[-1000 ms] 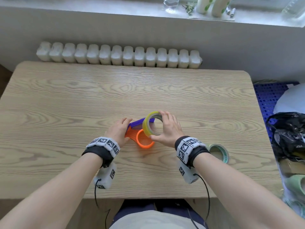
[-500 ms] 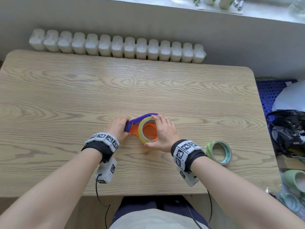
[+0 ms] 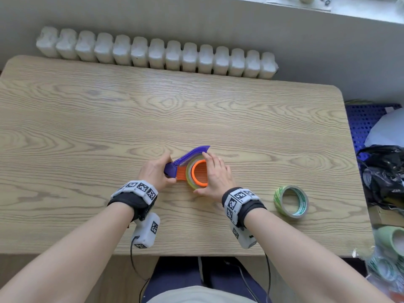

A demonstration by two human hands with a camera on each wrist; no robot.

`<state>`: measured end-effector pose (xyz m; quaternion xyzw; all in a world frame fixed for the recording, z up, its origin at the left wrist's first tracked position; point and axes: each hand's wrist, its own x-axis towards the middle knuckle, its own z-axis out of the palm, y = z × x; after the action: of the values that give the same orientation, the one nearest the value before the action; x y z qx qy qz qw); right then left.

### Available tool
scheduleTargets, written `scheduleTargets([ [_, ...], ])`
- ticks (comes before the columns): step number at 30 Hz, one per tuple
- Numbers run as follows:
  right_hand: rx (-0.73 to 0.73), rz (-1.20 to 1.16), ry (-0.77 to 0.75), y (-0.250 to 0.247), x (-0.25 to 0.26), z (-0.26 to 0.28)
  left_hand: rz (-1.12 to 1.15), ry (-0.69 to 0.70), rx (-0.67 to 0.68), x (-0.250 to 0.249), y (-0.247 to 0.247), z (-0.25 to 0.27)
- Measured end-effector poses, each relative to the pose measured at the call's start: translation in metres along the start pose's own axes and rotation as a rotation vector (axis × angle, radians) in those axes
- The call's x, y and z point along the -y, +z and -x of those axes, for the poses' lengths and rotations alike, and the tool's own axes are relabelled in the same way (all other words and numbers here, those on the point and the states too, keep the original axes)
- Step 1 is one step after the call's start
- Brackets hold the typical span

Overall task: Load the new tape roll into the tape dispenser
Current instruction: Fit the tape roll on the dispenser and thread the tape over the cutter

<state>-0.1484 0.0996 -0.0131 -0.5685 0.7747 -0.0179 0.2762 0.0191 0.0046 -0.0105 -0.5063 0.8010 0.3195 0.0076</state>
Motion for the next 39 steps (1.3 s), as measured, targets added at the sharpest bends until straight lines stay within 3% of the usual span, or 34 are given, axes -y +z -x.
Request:
scheduleTargets([
  [6, -0.036, -0.144, -0.016, -0.018, -0.006, 0.001, 0.032, -0.006, -0.077, -0.016, -0.016, 0.005],
  [13, -0.152, -0.375, 0.012, -0.077, -0.013, 0.006, 0.037, 0.039, -0.166, -0.05, -0.057, 0.004],
  [19, -0.224, -0.19, -0.023, -0.143, -0.012, 0.005, -0.031, 0.146, -0.215, -0.086, -0.1, 0.007],
  [26, -0.32, -0.206, -0.053, -0.185, -0.014, 0.007, -0.055, 0.296, -0.26, -0.12, -0.132, 0.009],
  [32, -0.398, -0.267, -0.03, -0.2, -0.015, 0.013, 0.074, 0.348, -0.249, -0.139, -0.148, 0.002],
  [36, -0.425, -0.346, 0.009, -0.21, -0.014, 0.014, 0.328, 0.194, -0.341, -0.152, -0.151, -0.003],
  [39, -0.427, -0.364, 0.022, -0.217, -0.013, 0.016, 0.518, 0.084, -0.306, -0.162, -0.151, -0.006],
])
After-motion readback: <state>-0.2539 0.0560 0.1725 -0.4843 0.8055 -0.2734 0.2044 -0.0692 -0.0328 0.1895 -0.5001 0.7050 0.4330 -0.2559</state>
